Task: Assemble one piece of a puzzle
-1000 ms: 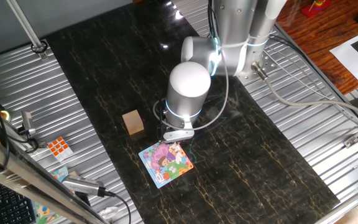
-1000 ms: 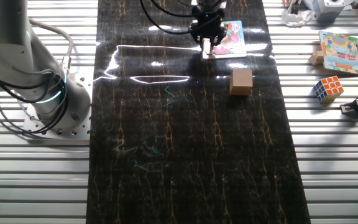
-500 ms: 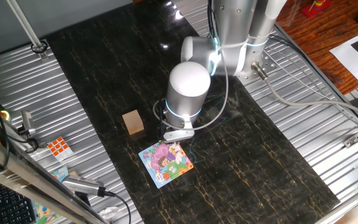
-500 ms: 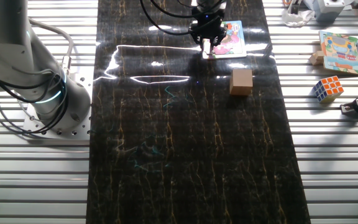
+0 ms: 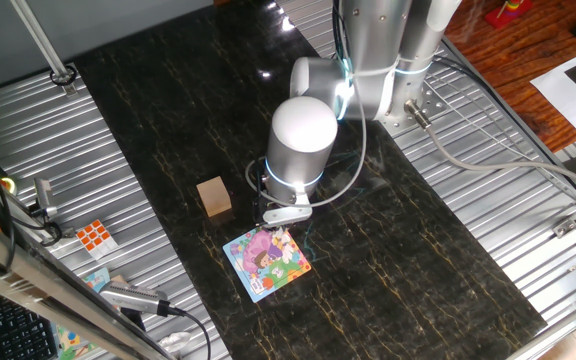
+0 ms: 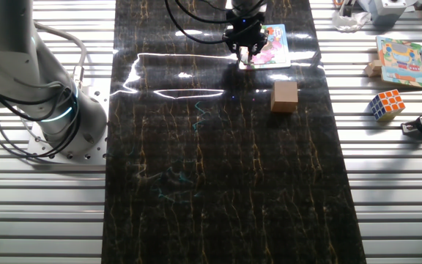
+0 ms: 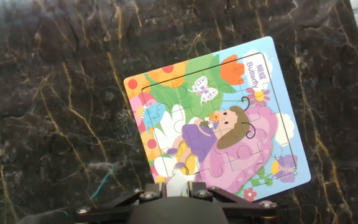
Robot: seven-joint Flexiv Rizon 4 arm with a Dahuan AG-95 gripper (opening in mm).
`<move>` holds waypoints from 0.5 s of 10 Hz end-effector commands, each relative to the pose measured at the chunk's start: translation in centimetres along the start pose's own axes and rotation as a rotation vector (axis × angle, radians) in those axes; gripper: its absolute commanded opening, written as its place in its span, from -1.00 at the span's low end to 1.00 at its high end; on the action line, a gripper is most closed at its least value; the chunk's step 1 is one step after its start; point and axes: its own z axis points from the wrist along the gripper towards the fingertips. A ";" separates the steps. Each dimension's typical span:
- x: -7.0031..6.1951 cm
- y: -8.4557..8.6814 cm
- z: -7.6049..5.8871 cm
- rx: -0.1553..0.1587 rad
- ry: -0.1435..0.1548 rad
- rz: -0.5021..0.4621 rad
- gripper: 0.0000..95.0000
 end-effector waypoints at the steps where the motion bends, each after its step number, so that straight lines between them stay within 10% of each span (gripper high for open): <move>1: 0.0 0.0 0.1 0.000 0.002 -0.001 -1.00; 5: 0.0 0.1 -0.1 -0.011 0.004 0.008 -1.00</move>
